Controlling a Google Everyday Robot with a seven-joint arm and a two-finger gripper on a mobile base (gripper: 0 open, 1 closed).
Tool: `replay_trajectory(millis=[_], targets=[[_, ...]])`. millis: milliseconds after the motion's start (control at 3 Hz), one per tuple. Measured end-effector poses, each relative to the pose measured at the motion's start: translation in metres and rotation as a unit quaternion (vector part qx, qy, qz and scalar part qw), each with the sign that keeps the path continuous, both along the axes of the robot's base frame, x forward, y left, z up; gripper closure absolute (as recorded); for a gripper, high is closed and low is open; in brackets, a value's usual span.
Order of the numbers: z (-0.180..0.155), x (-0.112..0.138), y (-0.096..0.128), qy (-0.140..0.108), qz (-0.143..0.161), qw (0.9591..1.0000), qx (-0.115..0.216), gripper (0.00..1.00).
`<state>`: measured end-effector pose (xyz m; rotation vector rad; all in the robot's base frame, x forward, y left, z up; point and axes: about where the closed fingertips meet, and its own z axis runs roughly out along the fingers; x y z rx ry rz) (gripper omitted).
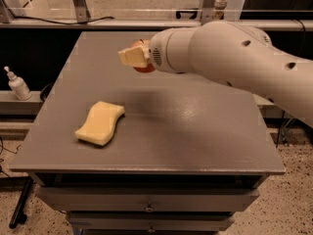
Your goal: Move apple near sponge
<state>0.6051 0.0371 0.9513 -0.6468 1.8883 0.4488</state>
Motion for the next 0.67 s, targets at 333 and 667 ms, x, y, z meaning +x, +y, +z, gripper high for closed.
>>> replay_trajectory(millis=[333, 667], targets=[[0.0030, 0.0009, 0.0009, -0.003, 0.001, 1.0000, 0.000, 1.00], [-0.0025, 0.0037, -0.0012, 0.002, 0.007, 1.0000, -0.003, 1.00]])
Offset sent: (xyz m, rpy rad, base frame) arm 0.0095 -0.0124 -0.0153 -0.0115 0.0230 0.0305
